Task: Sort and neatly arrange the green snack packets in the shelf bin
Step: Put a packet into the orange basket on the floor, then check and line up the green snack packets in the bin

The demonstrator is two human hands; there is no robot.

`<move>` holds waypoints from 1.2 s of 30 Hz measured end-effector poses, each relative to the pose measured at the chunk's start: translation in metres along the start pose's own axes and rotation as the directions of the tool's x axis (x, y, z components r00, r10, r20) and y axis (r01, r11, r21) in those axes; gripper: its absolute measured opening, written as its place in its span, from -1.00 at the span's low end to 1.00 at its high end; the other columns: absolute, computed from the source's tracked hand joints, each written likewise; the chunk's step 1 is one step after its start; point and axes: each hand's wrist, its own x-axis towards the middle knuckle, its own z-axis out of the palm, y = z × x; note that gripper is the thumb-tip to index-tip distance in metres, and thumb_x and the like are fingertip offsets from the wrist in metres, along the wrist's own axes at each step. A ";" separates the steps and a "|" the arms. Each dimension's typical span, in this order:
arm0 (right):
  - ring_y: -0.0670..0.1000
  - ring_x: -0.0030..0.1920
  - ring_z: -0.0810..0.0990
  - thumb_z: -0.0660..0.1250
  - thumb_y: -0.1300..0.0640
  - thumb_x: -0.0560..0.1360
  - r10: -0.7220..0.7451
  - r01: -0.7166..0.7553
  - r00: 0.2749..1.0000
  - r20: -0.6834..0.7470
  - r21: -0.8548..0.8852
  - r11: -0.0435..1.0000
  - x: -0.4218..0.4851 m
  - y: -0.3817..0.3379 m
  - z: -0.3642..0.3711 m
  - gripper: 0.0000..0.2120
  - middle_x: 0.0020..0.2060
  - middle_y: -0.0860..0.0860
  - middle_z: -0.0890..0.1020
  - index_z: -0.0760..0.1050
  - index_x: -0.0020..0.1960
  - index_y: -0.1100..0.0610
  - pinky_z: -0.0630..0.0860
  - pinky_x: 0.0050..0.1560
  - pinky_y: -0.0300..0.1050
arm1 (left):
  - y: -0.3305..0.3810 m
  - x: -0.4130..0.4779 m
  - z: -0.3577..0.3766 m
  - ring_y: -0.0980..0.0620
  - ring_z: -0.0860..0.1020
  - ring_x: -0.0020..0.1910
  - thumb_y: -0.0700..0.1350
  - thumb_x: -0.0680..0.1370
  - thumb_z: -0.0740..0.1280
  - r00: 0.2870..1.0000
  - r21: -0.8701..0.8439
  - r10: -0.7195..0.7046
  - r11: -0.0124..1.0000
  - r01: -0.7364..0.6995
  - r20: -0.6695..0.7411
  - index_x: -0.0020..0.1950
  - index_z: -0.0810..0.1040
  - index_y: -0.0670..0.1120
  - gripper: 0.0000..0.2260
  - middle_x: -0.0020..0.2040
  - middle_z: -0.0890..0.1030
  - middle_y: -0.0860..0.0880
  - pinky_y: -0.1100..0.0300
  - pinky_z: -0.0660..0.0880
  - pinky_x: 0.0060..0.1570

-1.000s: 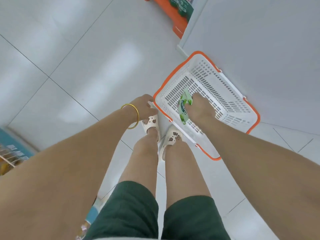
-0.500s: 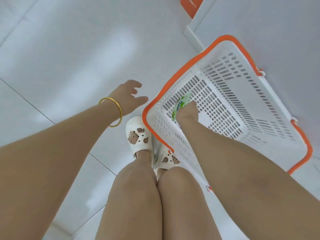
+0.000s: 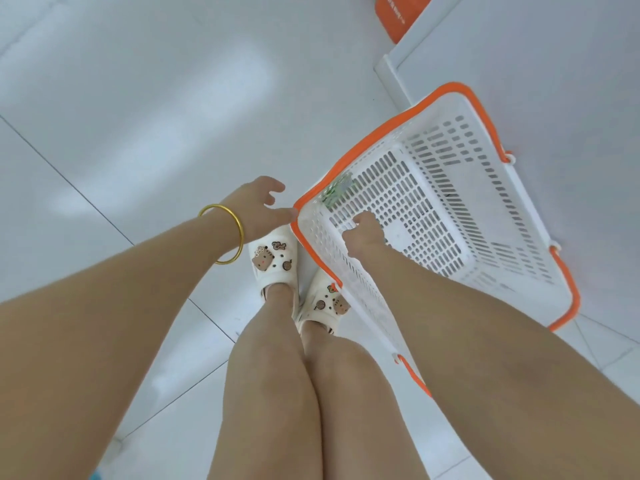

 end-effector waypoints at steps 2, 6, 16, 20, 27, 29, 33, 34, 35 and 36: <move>0.13 -0.04 0.50 0.14 0.29 0.55 -0.055 0.055 0.998 -0.002 -0.090 0.994 -0.030 -0.007 -0.011 -0.57 0.14 0.16 0.47 0.22 0.41 0.18 0.48 -0.05 -0.01 | 0.005 -0.025 -0.005 -0.04 0.46 0.21 0.02 0.52 0.34 1.000 -0.030 0.009 0.999 -0.009 0.002 0.40 0.32 0.02 -0.53 0.30 0.43 -0.04 0.17 0.38 0.05; 0.16 0.13 0.52 0.16 0.22 0.55 -0.206 0.203 0.978 0.020 -0.285 0.937 -0.102 -0.036 -0.026 -0.61 0.22 0.13 0.47 0.25 0.37 0.17 0.49 0.06 0.01 | 0.007 -0.083 -0.021 -0.04 0.51 0.10 -0.02 0.52 0.34 1.000 -0.111 0.018 0.994 -0.020 -0.017 0.41 0.30 0.01 -0.52 0.30 0.43 -0.05 0.17 0.40 0.00; 0.16 0.16 0.50 0.16 0.16 0.55 -0.414 0.487 0.841 0.349 -0.821 0.298 -0.291 -0.069 -0.022 -0.67 0.18 0.09 0.50 0.28 0.30 0.14 0.33 -0.03 -0.06 | -0.056 -0.270 -0.009 -0.05 0.46 0.20 -0.04 0.51 0.35 0.981 -0.341 -0.149 0.935 0.099 -0.122 0.42 0.27 0.01 -0.49 0.30 0.44 -0.07 0.14 0.39 0.16; 0.16 0.20 0.47 0.13 0.17 0.56 -0.372 0.529 0.752 0.545 -0.835 -0.152 -0.382 -0.051 0.001 -0.69 0.21 0.10 0.48 0.30 0.30 0.16 0.25 -0.07 -0.06 | -0.093 -0.370 0.037 -0.04 0.45 0.20 -0.05 0.52 0.34 0.956 -0.505 -0.248 0.852 0.139 -0.156 0.42 0.28 -0.03 -0.51 0.29 0.44 -0.07 0.21 0.34 0.10; 0.09 -0.09 0.40 0.13 0.14 0.55 -0.144 0.462 0.632 0.761 -0.520 -0.718 -0.529 0.026 0.108 -0.83 -0.07 0.00 0.43 0.30 0.13 0.12 0.30 -0.16 -0.10 | -0.190 -0.539 0.152 -0.11 0.49 0.15 -0.05 0.52 0.32 0.833 -0.805 -0.520 0.568 0.173 -0.188 0.42 0.27 -0.03 -0.51 0.28 0.44 -0.10 0.08 0.43 0.16; 0.08 -0.09 0.41 0.13 0.11 0.56 -0.075 0.421 0.595 0.800 -0.390 -0.819 -0.567 0.059 0.149 -0.81 -0.09 -0.01 0.42 0.30 0.15 0.12 0.30 -0.15 -0.10 | -0.220 -0.580 0.196 -0.13 0.47 0.19 -0.03 0.52 0.32 0.785 -0.876 -0.596 0.455 0.161 -0.166 0.43 0.26 -0.03 -0.50 0.31 0.42 -0.11 0.03 0.41 0.22; 0.10 0.00 0.45 0.14 0.06 0.56 0.089 0.336 0.561 0.823 -0.129 -0.933 -0.635 0.145 0.238 -0.71 0.09 0.01 0.49 0.30 0.24 0.12 0.34 -0.10 -0.11 | -0.269 -0.648 0.296 -0.13 0.43 0.26 -0.02 0.54 0.30 0.709 -0.969 -0.700 0.221 0.112 -0.078 0.44 0.24 -0.03 -0.49 0.34 0.40 -0.11 0.03 0.38 0.26; 0.10 0.07 0.47 0.14 0.04 0.56 0.134 0.322 0.560 0.817 -0.066 -0.944 -0.647 0.170 0.261 -0.67 0.15 0.01 0.48 0.29 0.28 0.12 0.36 -0.06 -0.10 | -0.281 -0.662 0.321 -0.13 0.43 0.27 -0.01 0.54 0.30 0.700 -0.979 -0.713 0.171 0.107 -0.048 0.45 0.23 -0.03 -0.49 0.34 0.39 -0.11 0.03 0.37 0.25; 0.10 0.13 0.47 0.14 0.02 0.56 0.179 0.310 0.559 0.809 -0.004 -0.951 -0.659 0.195 0.284 -0.64 0.19 0.01 0.48 0.28 0.32 0.11 0.39 -0.02 -0.09 | -0.293 -0.675 0.345 -0.13 0.42 0.27 -0.01 0.54 0.29 0.693 -0.987 -0.721 0.123 0.105 -0.016 0.45 0.22 -0.03 -0.49 0.35 0.39 -0.11 0.04 0.38 0.24; 0.09 0.16 0.47 0.15 0.00 0.56 0.224 0.299 0.555 0.801 0.060 -0.953 -0.668 0.222 0.306 -0.62 0.21 0.02 0.47 0.27 0.33 0.10 0.41 0.01 -0.07 | -0.305 -0.688 0.370 -0.13 0.42 0.27 0.00 0.54 0.28 0.686 -0.992 -0.727 0.078 0.103 0.014 0.46 0.21 -0.02 -0.48 0.35 0.39 -0.11 0.04 0.38 0.23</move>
